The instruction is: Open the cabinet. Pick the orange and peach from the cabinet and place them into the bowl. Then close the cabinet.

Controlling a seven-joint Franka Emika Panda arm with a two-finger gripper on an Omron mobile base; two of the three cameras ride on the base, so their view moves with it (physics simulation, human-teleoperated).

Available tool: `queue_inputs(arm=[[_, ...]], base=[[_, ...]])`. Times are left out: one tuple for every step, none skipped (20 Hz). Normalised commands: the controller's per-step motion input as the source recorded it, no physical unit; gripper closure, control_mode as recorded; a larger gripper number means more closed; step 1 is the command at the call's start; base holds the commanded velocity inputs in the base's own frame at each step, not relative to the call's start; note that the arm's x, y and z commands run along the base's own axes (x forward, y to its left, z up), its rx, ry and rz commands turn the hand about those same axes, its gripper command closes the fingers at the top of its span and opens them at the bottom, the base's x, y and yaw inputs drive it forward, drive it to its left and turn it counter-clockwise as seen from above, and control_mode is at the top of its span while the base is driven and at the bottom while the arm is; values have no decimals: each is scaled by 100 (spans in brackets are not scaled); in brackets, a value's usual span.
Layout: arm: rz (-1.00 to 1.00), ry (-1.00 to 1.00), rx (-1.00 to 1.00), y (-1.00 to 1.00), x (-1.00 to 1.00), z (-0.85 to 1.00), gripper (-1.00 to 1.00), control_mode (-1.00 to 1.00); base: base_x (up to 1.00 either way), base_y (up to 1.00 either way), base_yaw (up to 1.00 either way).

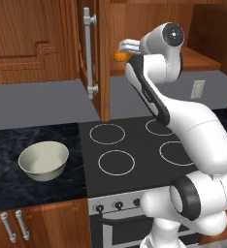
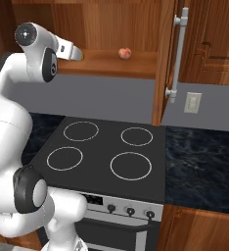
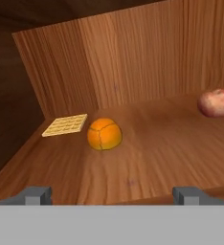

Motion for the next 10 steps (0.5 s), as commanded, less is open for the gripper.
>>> queue_inputs(arm=[[0, 0, 0, 0, 0, -6, -100, -100], [0, 0, 0, 0, 0, -11, -100, -100], [0, 0, -2, 0, 0, -14, -100, -100], [0, 0, -2, 0, 0, -14, -100, -100], [1, 0, -2, 0, 1, -11, -100, -100], [2, 0, -2, 0, 8, -8, -100, -100], [3, 0, -3, 0, 11, -7, -100, -100], [4, 0, -4, 0, 12, -8, -100, -100], [4, 0, -6, 0, 14, -10, -100, -100], [3, 0, -7, 0, 15, -9, -100, -100]], base=[[0, 0, 0], [0, 0, 0], [0, 0, 0], [0, 0, 0], [0, 0, 0], [0, 0, 0], [0, 0, 0], [0, 0, 0], [0, 0, 0], [0, 0, 0]])
